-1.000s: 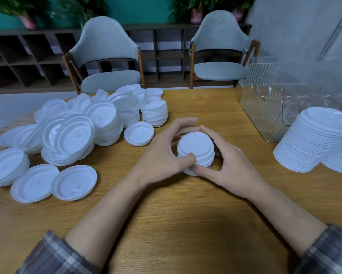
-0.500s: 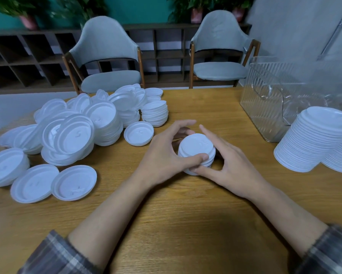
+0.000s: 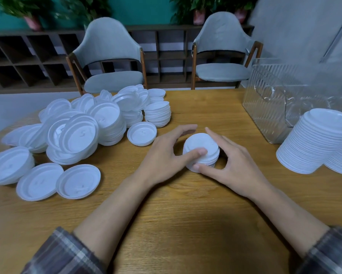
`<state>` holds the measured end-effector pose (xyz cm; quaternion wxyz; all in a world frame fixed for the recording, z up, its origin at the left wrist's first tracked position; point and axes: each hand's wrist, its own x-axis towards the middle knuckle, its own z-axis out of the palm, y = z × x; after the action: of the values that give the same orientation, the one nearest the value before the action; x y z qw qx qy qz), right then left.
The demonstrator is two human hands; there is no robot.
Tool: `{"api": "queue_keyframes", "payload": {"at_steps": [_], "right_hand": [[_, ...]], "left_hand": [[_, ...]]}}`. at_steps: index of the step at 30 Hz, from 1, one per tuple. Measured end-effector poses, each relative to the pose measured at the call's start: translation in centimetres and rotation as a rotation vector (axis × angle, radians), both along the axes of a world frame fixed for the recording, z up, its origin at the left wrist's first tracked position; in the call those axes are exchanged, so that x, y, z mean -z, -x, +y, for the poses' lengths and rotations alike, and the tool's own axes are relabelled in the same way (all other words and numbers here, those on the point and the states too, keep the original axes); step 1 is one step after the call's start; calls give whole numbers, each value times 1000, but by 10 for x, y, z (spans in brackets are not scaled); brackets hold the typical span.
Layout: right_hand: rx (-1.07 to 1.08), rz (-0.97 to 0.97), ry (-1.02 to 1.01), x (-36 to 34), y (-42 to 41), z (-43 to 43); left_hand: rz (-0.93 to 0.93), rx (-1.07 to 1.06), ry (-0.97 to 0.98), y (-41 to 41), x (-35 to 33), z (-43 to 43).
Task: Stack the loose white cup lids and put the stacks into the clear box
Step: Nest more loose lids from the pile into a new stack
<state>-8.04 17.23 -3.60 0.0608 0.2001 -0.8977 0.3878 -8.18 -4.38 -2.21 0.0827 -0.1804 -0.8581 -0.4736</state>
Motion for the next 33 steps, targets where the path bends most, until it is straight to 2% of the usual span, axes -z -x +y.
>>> {"api": "queue_keyframes", "payload": {"at_steps": [3,6,8,12,19,29,33], "right_hand": [[41,-2,-14,0,1,2],[55,-7,-1,0,2,3],[50,-19,5,0,1,4],[27,-32,5,-1,1,3],[29,-23,-6,0,1,3],[14,-19,17,1,2,1],[16,-18,36,1,3,0]], "left_hand": [[161,-250,62,8,1,-13],[202,-464,378,16,2,-30],[148,-517,514,19,3,-37],[148,-529,511,19,5,-38],[82,-457,287,16,3,-32],[124,-437,-204,4,-21,-16],[-35,-389,-478,2,-27,-12]]}}
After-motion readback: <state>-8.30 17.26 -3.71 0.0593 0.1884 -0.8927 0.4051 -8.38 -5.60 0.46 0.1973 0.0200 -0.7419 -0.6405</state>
